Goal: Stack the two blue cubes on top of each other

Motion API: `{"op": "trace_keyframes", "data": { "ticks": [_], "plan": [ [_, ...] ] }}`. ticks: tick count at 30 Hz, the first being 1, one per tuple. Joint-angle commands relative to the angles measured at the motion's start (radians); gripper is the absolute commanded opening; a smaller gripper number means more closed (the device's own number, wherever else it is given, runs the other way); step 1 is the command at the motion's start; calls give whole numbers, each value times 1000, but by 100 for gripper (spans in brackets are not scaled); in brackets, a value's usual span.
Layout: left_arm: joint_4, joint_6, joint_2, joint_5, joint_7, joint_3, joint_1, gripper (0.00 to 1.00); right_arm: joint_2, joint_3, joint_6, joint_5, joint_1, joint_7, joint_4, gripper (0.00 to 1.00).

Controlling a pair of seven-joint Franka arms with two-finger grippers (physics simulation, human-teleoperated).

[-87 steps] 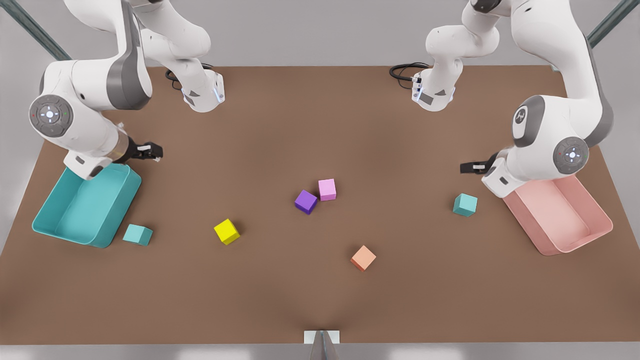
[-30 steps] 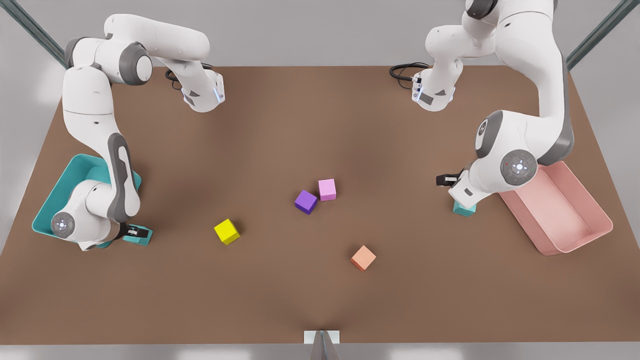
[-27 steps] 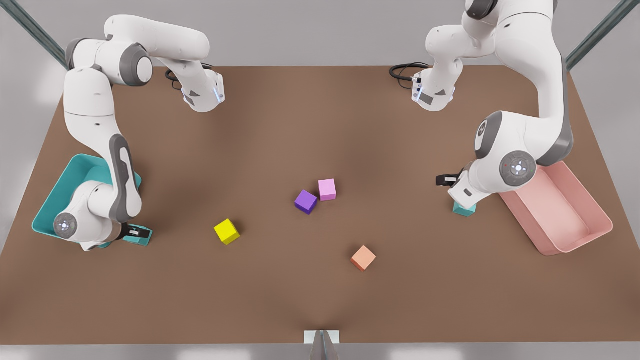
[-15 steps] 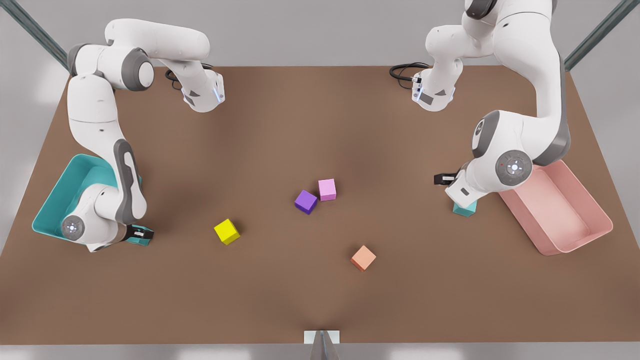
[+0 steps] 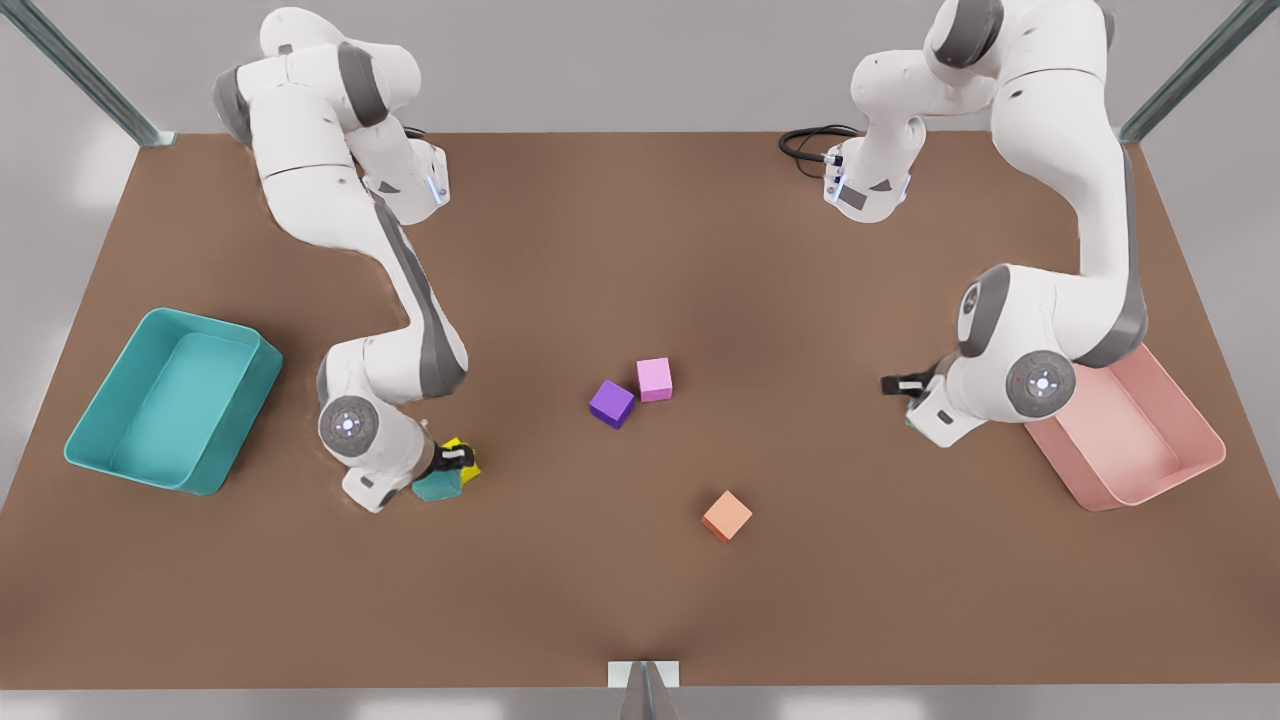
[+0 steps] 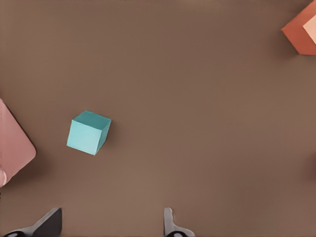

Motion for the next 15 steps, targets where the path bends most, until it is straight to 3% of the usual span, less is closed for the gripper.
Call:
{"op": "trace_keyframes", "data": {
  "ticks": [1, 3, 6, 8, 11, 15],
  "plan": [
    [22, 48, 37, 2, 109, 28, 3, 100, 36, 0, -71, -8, 123, 947, 69, 51],
    [20, 114, 57, -2, 302, 28, 20, 100, 210, -11, -55, -17, 262, 1313, 290, 51],
    [-18, 184, 92, -7, 610, 54, 53, 100, 325, -39, 41, -24, 332, 1519, 411, 52],
    [-96, 280, 74, -9, 854, 113, 59, 100, 366, -82, 93, -24, 377, 1589, 435, 52],
    [-224, 444, 79, -9, 907, 114, 68, 100, 398, -83, 144, -24, 377, 1626, 455, 52],
    [-374, 496, -32, -9, 1009, 116, 65, 100, 418, -82, 188, -24, 384, 1628, 462, 52]
  ]
}}
